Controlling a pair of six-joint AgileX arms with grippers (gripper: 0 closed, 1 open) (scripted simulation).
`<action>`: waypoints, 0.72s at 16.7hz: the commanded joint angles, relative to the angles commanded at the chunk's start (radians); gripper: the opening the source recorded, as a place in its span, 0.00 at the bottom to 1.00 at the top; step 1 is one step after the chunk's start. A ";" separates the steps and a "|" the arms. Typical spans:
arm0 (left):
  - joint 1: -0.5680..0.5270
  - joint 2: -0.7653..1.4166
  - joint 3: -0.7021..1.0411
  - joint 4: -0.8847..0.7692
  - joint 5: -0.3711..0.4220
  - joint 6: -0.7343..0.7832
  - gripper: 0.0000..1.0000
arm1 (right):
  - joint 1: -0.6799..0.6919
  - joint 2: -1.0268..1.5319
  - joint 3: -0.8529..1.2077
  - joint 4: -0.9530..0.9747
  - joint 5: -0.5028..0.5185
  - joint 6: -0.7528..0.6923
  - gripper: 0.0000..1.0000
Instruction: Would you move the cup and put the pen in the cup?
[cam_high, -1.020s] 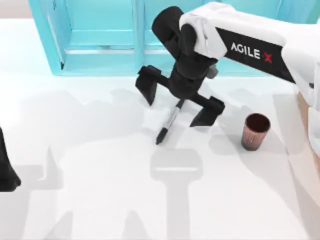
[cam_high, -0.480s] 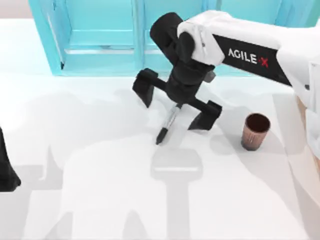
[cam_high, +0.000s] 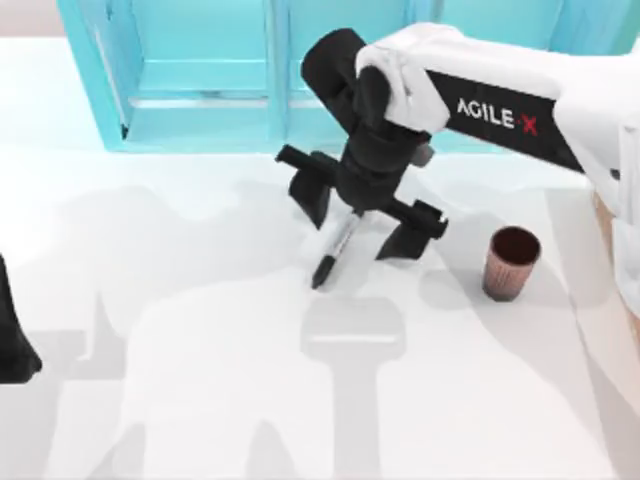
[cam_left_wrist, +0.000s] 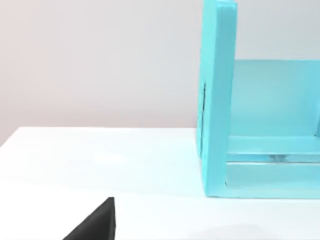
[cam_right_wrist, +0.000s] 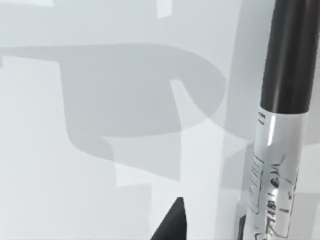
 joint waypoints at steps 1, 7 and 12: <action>0.000 0.000 0.000 0.000 0.000 0.000 1.00 | 0.000 0.000 0.000 0.000 0.000 0.000 0.25; 0.000 0.000 0.000 0.000 0.000 0.000 1.00 | 0.000 0.000 0.000 0.000 0.000 0.000 0.00; 0.000 0.000 0.000 0.000 0.000 0.000 1.00 | 0.000 0.000 0.000 0.000 0.000 0.000 0.00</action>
